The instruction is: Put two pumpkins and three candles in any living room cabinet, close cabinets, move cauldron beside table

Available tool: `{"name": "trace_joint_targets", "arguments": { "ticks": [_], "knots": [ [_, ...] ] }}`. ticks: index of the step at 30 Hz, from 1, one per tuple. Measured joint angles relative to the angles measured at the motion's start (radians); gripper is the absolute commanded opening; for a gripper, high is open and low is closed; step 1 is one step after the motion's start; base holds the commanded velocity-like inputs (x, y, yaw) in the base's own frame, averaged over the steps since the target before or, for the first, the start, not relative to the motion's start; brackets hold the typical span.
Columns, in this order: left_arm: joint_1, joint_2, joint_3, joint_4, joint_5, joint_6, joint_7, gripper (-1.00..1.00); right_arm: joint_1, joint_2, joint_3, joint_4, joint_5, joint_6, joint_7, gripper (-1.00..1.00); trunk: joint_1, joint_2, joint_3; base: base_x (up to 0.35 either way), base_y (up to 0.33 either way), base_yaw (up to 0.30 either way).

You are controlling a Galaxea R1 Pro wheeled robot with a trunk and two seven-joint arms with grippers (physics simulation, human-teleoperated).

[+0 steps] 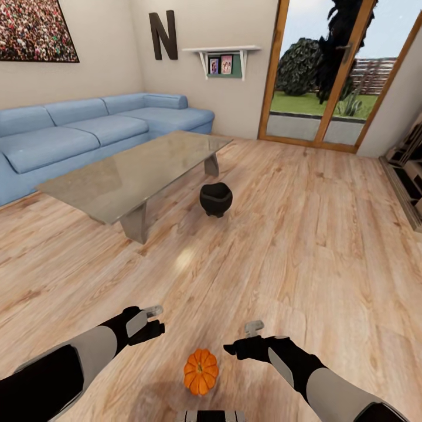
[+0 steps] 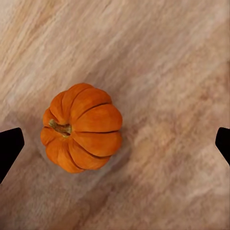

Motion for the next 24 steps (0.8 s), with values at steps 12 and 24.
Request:
{"name": "trace_joint_targets", "arguments": {
  "ticks": [12,24],
  "knots": [
    [-0.003,0.03,0.001,0.0,0.001,0.0,-0.002,1.0,0.0,0.0,0.001,-0.001,0.002,0.001,0.0,1.0,0.014,-0.019,-0.045,0.0,0.0,0.0],
    [-0.005,0.034,0.002,0.0,0.002,0.0,-0.003,1.0,0.0,0.0,0.001,-0.002,0.003,0.0,0.0,1.0,0.019,-0.022,-0.091,0.0,0.0,0.0]
  ]
}}
